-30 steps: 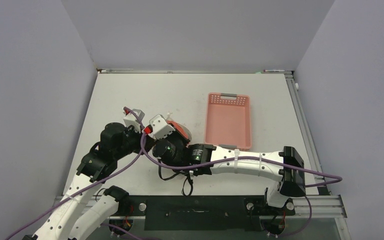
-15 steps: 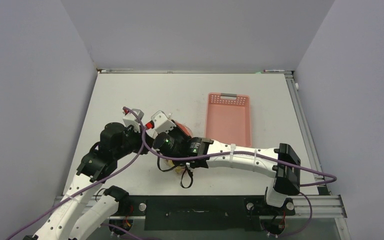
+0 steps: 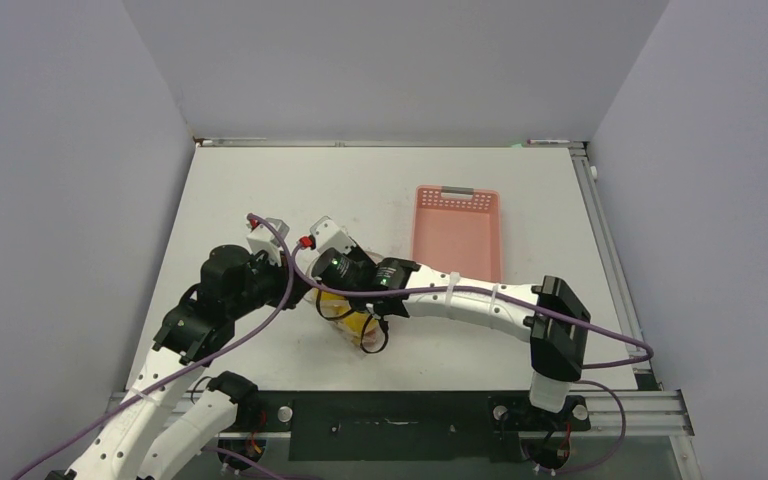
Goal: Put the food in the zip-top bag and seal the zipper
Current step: Place the fake fruit in the zipper food storage bag, then adjust the zipper food storage bag at the center of the board.
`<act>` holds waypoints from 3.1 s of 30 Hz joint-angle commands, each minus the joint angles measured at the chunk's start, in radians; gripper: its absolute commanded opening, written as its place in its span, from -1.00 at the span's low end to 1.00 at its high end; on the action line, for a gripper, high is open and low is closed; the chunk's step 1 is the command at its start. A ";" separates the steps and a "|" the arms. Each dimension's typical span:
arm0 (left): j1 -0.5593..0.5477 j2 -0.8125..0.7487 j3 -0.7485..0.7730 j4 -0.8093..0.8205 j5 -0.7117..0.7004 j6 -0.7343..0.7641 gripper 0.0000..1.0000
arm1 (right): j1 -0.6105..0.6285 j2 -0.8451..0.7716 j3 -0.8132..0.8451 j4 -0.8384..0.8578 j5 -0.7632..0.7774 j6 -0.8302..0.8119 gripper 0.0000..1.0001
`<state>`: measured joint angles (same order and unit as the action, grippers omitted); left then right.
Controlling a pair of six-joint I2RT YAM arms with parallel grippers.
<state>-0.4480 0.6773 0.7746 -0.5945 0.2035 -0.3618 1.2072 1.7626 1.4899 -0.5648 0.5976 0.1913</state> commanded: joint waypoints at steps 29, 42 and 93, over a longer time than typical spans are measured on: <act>0.000 0.007 -0.001 0.035 0.029 0.014 -1.00 | -0.002 -0.182 0.061 0.039 -0.089 0.108 0.25; 0.000 0.009 -0.003 0.037 0.033 0.014 -1.00 | -0.004 -0.316 0.033 0.079 -0.033 0.106 0.31; -0.001 0.243 0.339 -0.095 0.058 0.096 -1.00 | 0.105 -0.465 -0.226 0.028 0.114 0.458 -0.89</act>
<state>-0.4492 0.8879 1.0229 -0.7090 0.2348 -0.2977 1.2362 1.3510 1.2736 -0.5808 0.5587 0.5350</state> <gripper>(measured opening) 0.003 0.062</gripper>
